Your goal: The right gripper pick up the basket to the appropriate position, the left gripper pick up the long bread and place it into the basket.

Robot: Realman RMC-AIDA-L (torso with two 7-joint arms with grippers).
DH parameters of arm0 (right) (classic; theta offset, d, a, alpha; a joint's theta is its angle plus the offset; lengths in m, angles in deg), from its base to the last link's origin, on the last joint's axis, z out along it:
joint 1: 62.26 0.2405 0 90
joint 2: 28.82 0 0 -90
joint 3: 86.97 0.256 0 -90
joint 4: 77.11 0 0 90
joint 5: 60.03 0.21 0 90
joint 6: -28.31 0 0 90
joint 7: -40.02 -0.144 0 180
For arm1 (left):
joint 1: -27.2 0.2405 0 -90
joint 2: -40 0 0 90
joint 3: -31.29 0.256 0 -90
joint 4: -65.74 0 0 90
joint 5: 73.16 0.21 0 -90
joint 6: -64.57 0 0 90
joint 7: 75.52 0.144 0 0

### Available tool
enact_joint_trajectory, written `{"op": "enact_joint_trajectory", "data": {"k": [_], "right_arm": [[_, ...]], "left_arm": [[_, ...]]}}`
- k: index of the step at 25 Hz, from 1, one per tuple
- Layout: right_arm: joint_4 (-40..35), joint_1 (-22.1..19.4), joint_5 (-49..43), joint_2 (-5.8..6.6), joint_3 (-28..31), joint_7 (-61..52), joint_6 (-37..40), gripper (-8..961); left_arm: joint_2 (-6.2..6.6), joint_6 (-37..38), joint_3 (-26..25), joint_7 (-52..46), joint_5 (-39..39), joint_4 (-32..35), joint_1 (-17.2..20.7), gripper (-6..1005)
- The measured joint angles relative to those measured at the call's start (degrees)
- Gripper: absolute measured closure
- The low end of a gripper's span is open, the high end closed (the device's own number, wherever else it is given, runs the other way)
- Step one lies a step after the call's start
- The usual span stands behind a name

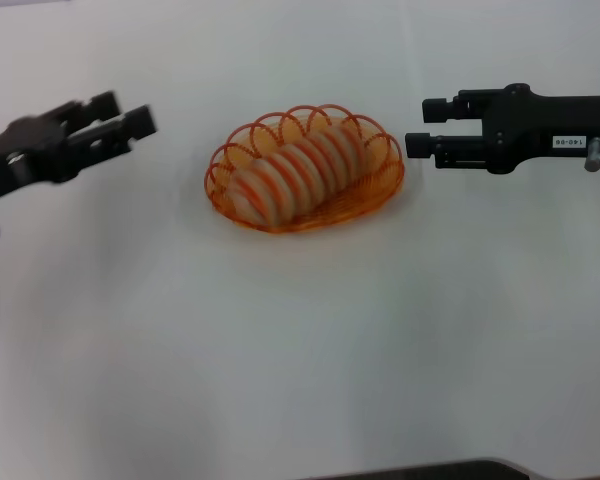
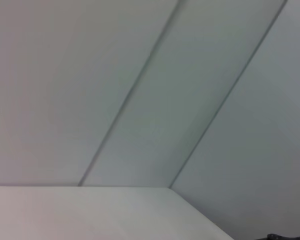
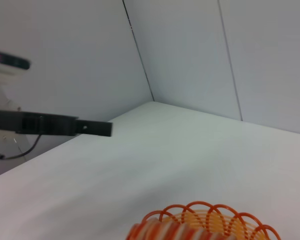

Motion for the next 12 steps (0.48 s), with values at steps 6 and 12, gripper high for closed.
{"op": "enact_joint_trajectory", "data": {"k": [6, 12], "right_arm": [[0.00, -0.09, -0.13, -0.46, -0.25, -0.01, -0.31, 303], [0.00, -0.35, -0.18, -0.48, -0.34, -0.10, -0.31, 303]], "left_arm": [[-0.27, 1.11, -3.13, 3.35, 5.33, -2.28, 2.07, 156], [-0.20, 0.39, -3.19, 3.45, 10.24, -2.28, 1.84, 155]]}}
